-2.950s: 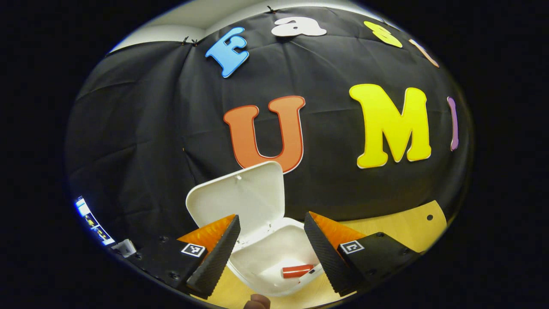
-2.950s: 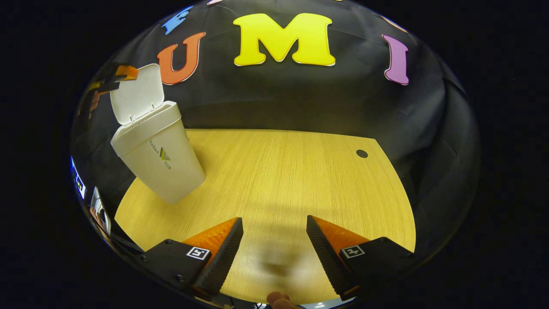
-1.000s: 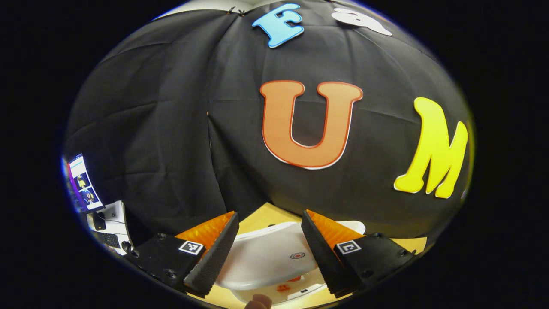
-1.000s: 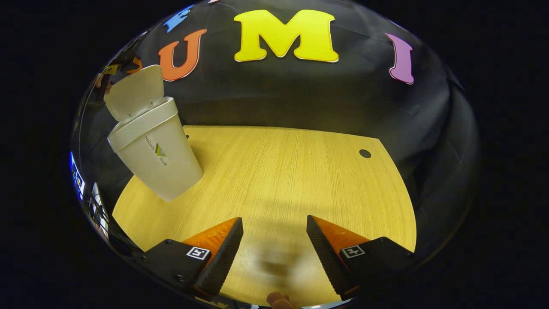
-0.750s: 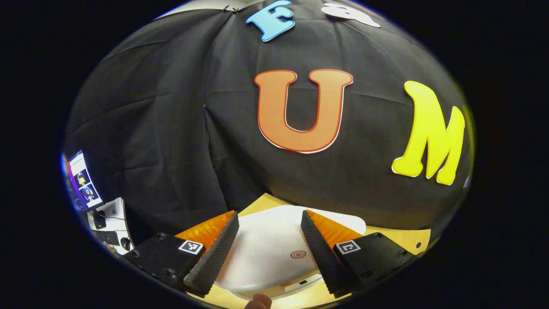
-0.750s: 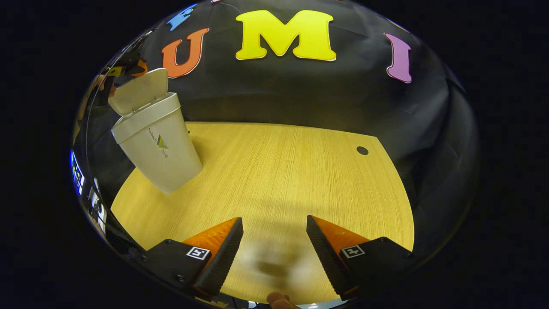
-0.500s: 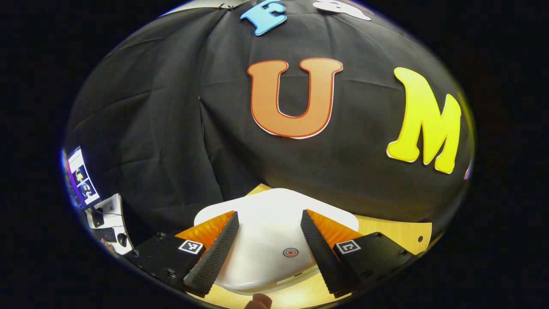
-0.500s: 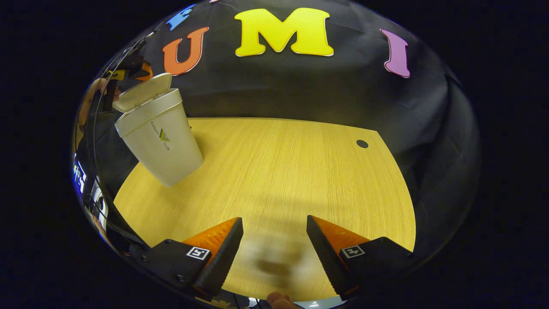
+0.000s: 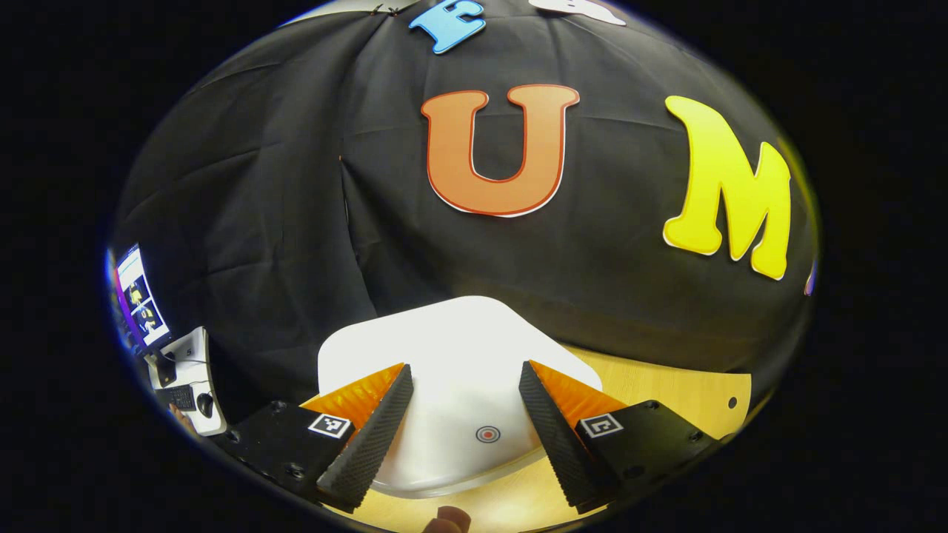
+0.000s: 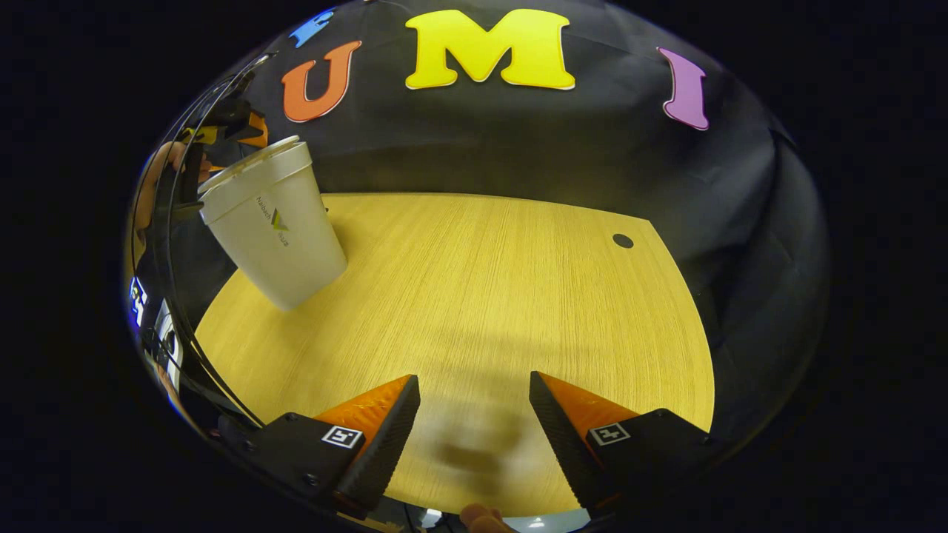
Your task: Press the lid of the desktop garbage bin to open it, pick up the crumpled paper on the desktop and throw it into the bin, then pick up the pop can on the desktop and drop it into the bin, and finally close the garbage bin lid.
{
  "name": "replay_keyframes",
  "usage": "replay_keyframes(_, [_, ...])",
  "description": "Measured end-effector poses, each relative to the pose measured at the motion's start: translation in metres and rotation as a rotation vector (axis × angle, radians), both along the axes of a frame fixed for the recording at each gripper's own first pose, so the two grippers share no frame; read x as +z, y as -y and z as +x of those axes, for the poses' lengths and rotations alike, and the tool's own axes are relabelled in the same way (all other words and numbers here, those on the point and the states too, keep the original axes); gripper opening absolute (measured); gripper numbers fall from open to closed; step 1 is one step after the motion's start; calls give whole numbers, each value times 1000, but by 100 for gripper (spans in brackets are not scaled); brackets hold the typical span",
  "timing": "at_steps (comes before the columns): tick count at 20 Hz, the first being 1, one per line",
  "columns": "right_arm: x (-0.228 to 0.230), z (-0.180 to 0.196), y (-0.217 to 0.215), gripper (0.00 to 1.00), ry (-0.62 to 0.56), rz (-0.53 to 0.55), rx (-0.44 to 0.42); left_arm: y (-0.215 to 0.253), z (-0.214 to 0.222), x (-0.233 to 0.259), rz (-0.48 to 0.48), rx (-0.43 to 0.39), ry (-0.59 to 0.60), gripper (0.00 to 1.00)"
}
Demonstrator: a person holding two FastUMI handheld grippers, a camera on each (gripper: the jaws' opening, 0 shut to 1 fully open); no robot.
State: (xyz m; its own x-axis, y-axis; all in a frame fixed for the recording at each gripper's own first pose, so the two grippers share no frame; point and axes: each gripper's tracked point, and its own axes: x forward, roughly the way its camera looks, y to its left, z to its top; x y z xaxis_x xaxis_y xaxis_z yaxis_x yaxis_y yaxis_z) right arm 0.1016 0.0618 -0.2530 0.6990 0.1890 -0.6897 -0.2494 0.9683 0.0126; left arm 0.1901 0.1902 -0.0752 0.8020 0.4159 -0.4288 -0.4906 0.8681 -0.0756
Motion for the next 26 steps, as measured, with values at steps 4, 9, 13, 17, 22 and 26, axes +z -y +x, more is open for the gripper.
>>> replay_keyframes(4, [1, 3, -7, 94, 0, 22, 4, 4, 3, -4, 5, -7, -8, 96])
replay_keyframes(9, [-7, 3, -7, 95, -21, 38, -11, 2, -1, -9, -2, 0, 9, 97])
replay_keyframes(13, [-13, 1, -9, 93, -30, 64, -23, 3, -1, -11, 13, 3, 50, 98])
replay_keyframes(17, [-22, -1, -13, 94, -46, 110, -44, 6, 0, -15, 41, 2, 83, 98])
replay_keyframes(22, [-30, -7, -10, 95, -58, 114, -55, 4, 1, -12, 104, 14, 136, 98])
replay_keyframes(26, [-22, -9, 2, 95, -38, 101, -76, 5, 3, -9, 120, 18, 151, 98])
